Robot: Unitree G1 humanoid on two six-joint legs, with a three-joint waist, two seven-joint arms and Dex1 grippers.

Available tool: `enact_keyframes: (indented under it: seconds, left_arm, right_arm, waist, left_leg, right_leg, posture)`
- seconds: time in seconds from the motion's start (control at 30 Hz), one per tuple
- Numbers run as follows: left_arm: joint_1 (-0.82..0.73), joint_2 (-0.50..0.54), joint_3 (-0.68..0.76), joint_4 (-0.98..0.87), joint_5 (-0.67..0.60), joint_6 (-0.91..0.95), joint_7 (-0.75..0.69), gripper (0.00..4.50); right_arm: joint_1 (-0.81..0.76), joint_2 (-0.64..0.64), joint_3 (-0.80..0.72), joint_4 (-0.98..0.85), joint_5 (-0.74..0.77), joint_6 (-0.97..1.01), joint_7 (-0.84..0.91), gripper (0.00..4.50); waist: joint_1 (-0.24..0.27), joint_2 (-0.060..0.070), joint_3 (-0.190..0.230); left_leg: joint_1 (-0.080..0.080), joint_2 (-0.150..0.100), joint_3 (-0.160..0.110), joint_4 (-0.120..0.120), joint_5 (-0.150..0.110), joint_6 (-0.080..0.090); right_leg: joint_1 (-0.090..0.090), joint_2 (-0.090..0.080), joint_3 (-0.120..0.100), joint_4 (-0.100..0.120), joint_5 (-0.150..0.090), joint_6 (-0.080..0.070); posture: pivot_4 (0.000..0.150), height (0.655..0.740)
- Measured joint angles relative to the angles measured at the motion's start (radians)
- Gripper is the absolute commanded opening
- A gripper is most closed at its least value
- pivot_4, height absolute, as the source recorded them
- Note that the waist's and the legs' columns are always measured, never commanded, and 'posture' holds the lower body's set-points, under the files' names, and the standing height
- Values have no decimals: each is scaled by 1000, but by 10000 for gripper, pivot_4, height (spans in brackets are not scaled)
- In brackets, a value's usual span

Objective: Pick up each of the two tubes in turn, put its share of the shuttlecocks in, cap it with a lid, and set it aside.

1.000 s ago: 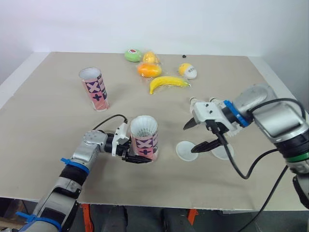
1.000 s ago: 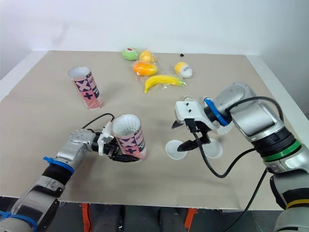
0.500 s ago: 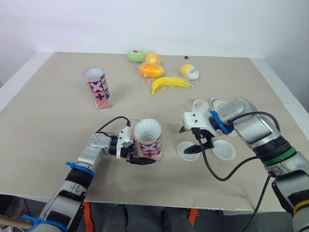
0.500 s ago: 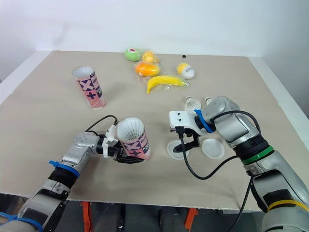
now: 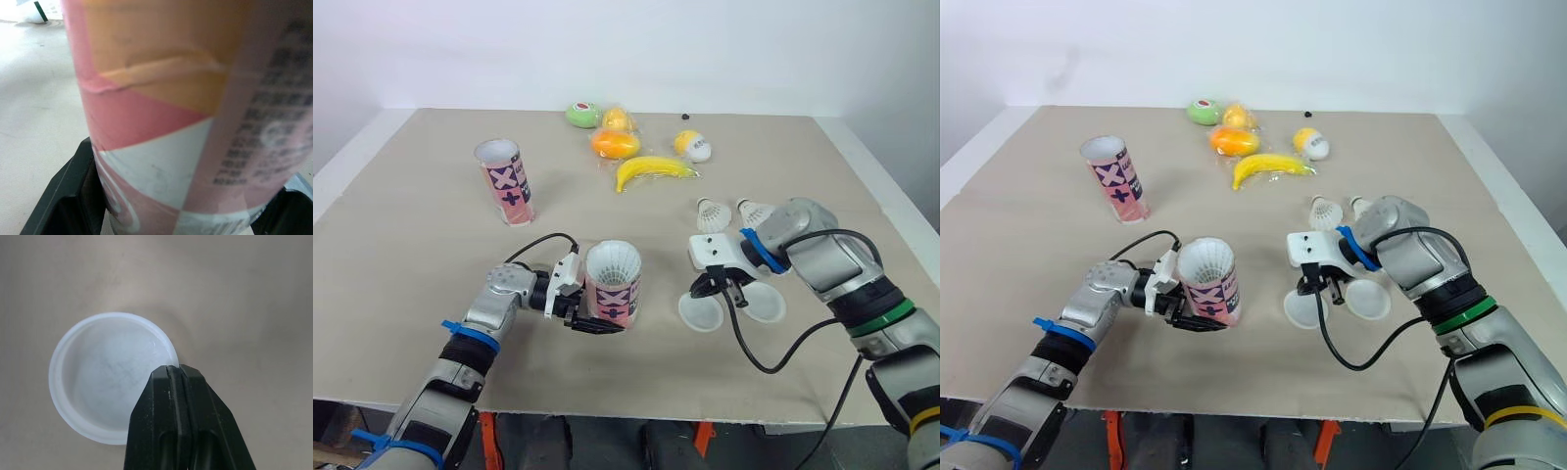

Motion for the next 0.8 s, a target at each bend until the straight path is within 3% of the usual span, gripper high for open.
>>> enact_keyframes:
  seconds: [0.27, 0.5, 0.63, 0.8]
  left_arm:
    - [-2, -1, 7, 4, 0, 37, -5, 32700]
    - [-2, -8, 9, 9, 0, 44, -4, 32700]
    - [-3, -10, 10, 19, 0, 42, -9, 32700]
    - [-26, -15, 8, 46, 8, 39, -21, 32700]
  right_arm:
    - [-11, -3, -30, -57, 55, 74, 33, 364]
    - [-298, -25, -183, -186, 310, 214, 45, 364]
    - [-356, -14, -141, -180, 345, 206, 46, 364]
    - [-476, 117, -36, -104, 323, 149, 47, 364]
  waist:
    - [-7, 0, 0]
    - [-9, -1, -2]
    - [-11, -2, -3]
    - [-10, 1, -4]
  left_leg:
    - [3, 0, 0, 0, 0, 0]
    - [7, 0, -1, -2, -1, -2]
    - [7, 0, 0, -2, -2, -4]
    - [7, 0, -1, -2, -2, -4]
  right_leg:
    - [3, 0, 0, 0, 0, 0]
    - [6, -1, -2, -1, -3, -1]
    - [6, -1, -1, -1, -3, -1]
    - [6, -1, -2, 0, -3, -1]
  posture:
    - [1500, 7321]
    - [1500, 7321]
    - [1500, 7321]
    - [1500, 7321]
